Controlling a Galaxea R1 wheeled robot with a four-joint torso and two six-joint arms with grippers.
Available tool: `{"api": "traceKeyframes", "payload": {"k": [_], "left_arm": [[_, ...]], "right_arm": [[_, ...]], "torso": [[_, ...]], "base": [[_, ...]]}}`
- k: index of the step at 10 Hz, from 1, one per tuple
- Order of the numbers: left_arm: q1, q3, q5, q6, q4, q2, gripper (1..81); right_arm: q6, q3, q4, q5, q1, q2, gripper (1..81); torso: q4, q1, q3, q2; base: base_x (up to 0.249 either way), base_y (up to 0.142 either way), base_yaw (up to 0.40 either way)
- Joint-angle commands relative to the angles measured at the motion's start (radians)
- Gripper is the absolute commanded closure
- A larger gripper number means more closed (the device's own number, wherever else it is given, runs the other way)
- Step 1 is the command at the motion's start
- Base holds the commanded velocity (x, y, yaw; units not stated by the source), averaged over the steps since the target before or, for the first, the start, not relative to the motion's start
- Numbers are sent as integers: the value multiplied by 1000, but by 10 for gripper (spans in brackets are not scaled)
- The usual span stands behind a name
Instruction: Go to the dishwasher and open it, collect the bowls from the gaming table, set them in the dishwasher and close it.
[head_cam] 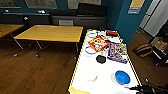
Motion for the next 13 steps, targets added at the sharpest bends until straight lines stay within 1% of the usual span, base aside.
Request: {"api": "traceKeyframes", "payload": {"k": [1, 2, 3, 4, 5, 7, 8, 13], "left_arm": [[2, 6, 59, 1, 5, -5, 10], [2, 2, 59, 1, 2, -4, 10], [3, 0, 59, 1, 2, -1, 10], [2, 2, 59, 1, 4, 1, 10], [2, 2, 59, 1, 5, 4, 10], [2, 0, 59, 1, 5, 4, 10], [2, 0, 59, 1, 5, 4, 10], [2, -24, 59, 0, 1, 13, 10]], "right_arm": [[11, -67, 28, -33, 201, -70, 10], [11, -127, 40, -74, 232, -66, 10], [11, -162, 45, -109, 255, -50, 10], [11, -198, 45, -116, 267, -33, 10], [13, -234, 66, -116, 268, -21, 10], [13, -309, 170, -115, 254, 5, 10], [13, -351, 184, -116, 257, 35, 10], [11, -460, 186, -116, 252, 176, 10]], "torso": [[0, 0, 0, 0], [0, 0, 0, 0], [0, 0, 0, 0], [0, 0, 0, 0], [0, 0, 0, 0], [0, 0, 0, 0], [0, 0, -1, 0], [0, 0, -1, 0]], "base": [[0, 0, 0], [0, 0, 0], [0, 0, 0], [0, 0, 0], [0, 0, 0], [0, 0, 0], [0, 0, 0], [0, 0, 0]]}}
